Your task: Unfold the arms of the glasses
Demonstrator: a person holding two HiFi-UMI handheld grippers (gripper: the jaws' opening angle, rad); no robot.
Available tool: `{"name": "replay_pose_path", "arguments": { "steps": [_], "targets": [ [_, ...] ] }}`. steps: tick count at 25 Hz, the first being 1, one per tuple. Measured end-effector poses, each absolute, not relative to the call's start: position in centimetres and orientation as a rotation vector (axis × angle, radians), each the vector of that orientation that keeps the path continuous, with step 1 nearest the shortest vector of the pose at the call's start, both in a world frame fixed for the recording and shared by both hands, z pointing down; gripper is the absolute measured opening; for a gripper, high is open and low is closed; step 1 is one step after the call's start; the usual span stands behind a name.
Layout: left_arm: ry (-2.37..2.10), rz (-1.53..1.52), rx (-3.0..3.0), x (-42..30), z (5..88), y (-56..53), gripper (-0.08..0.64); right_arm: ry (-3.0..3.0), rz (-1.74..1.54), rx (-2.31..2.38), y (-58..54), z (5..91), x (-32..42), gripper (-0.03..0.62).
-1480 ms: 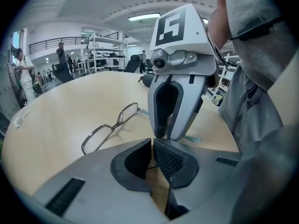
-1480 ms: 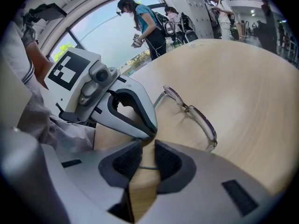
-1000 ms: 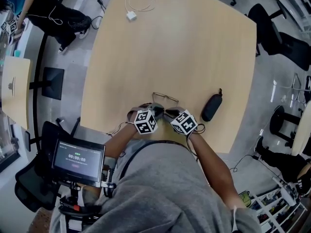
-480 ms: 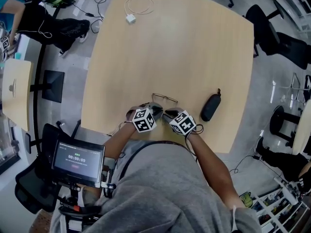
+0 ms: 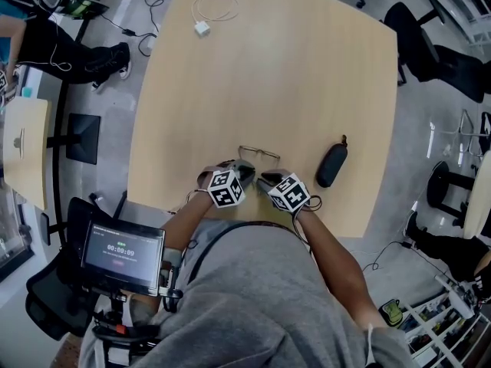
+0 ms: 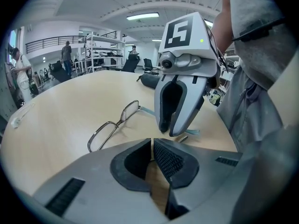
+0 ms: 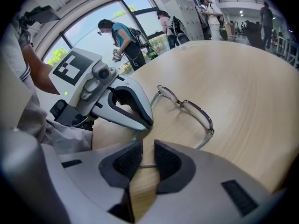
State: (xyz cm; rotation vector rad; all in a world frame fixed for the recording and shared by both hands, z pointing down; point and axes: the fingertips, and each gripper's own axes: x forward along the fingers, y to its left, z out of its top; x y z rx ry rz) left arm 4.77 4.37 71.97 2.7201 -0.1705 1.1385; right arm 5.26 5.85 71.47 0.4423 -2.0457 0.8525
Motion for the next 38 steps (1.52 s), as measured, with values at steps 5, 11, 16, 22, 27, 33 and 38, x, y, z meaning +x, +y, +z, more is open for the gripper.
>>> {"name": "replay_pose_path", "arguments": {
  "steps": [5,11,16,22,27,33,38],
  "targets": [
    [-0.168,1.121,2.74,4.8,71.8,4.3,0.018,-2.045,0.887,0.468,5.9,71.5,5.6,0.08],
    [-0.191,1.054,2.794,4.5,71.1,4.3,0.018,-2.065,0.96,0.52,5.6,71.3,5.6,0.072],
    [-0.199,0.993,2.863,5.0,70.3,4.2,0.018,-2.068,0.986,0.543,5.1,71.3,6.4,0.041],
    [-0.18,0.977,2.802,5.2,70.3,4.0,0.018,-2.056,0.991,0.535,5.0,71.4,7.2,0.028],
    [-0.108,1.076,2.777,4.1,71.1,5.3,0.018,-2.049,1.006,0.521,5.6,71.6,7.7,0.017],
    [-0.128,1.117,2.739,2.6,71.2,5.1,0.018,-2.053,1.016,0.506,5.9,71.3,7.9,0.012],
    [-0.139,1.132,2.741,2.0,71.0,5.1,0.018,-2.064,0.989,0.479,6.1,71.0,7.3,0.011]
  ]
}}
